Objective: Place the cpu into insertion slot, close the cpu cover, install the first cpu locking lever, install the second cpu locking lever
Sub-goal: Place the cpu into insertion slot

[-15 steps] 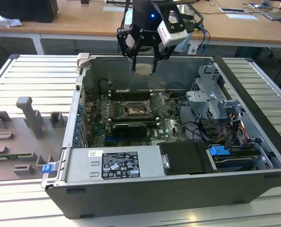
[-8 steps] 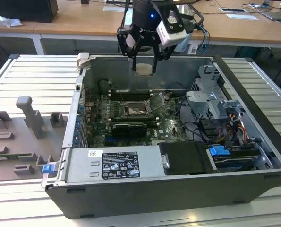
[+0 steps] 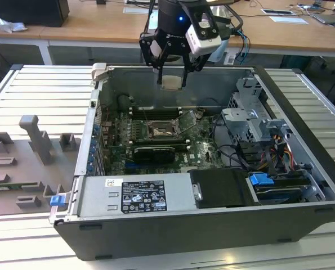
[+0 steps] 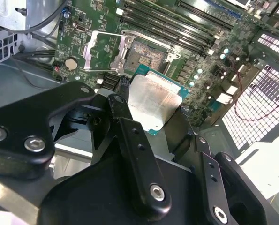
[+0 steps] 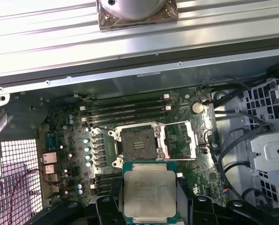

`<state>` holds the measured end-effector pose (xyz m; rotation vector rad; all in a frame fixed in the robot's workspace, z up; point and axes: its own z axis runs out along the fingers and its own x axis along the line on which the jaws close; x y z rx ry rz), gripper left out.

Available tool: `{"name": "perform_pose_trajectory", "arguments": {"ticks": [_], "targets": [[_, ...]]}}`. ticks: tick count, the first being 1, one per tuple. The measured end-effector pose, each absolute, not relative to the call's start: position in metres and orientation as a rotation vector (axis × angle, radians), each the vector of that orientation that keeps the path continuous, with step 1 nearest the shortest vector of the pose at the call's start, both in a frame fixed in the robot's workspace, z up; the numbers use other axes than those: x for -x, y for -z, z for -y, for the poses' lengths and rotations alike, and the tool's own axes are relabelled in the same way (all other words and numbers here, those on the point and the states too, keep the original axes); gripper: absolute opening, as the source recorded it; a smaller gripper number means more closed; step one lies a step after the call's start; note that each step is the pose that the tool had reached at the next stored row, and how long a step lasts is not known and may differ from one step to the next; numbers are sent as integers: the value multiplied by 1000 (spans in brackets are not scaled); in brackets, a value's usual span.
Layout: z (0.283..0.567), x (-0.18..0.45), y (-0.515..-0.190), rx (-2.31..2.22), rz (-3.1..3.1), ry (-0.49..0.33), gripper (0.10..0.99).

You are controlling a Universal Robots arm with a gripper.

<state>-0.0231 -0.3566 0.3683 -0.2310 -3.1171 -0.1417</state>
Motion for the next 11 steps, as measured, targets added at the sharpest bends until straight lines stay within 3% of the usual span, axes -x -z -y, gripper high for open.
{"name": "perform_pose_trajectory", "arguments": {"ticks": [11], "targets": [[357,23,-368,285,3114,142,541]]}}
